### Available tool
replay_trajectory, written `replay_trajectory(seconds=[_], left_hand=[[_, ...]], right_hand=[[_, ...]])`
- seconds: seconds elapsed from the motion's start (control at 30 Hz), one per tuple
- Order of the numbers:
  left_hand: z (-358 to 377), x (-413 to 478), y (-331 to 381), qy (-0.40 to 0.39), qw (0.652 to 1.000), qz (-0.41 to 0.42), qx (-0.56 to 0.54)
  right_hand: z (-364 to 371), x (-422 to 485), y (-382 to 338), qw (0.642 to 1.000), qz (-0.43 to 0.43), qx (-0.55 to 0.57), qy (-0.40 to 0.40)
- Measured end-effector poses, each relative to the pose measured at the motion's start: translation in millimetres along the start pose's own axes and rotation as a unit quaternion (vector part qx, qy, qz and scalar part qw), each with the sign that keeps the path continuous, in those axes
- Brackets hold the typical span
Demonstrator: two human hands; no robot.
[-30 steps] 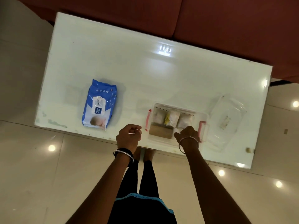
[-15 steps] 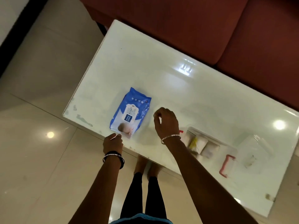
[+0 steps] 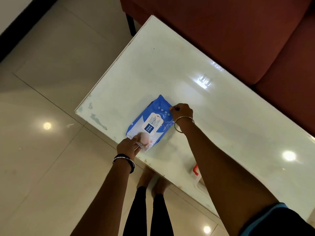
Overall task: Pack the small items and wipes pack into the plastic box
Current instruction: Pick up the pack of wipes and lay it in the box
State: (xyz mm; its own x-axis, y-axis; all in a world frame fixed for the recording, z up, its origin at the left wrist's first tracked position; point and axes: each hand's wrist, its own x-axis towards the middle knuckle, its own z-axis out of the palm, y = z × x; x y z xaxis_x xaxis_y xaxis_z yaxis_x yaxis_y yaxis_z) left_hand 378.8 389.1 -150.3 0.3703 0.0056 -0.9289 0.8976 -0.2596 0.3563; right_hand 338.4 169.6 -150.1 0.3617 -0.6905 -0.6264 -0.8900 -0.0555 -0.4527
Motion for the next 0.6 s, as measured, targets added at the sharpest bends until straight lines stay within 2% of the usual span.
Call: replay_trajectory(seconds=[0.13,0.37,0.47,0.6], left_hand=[[-6,-11,1,-0.026,0.999,0.016,0.016],[-7,-54,12,-0.078,0.992,0.08,0.054],[0,-78,16,-0.112,0.984,0.1,0.096],[24,-112,13,-0.175,0.96,0.138,0.168]], right_hand=[[-4,-16,9,0.999,0.009,0.043,-0.001],[-34,-87,44,0.981,0.045,0.176,0.067],[-56,-123,67,0.966,0.056,0.226,0.117],[-83,-174,110,0.925,0.085,0.321,0.187]])
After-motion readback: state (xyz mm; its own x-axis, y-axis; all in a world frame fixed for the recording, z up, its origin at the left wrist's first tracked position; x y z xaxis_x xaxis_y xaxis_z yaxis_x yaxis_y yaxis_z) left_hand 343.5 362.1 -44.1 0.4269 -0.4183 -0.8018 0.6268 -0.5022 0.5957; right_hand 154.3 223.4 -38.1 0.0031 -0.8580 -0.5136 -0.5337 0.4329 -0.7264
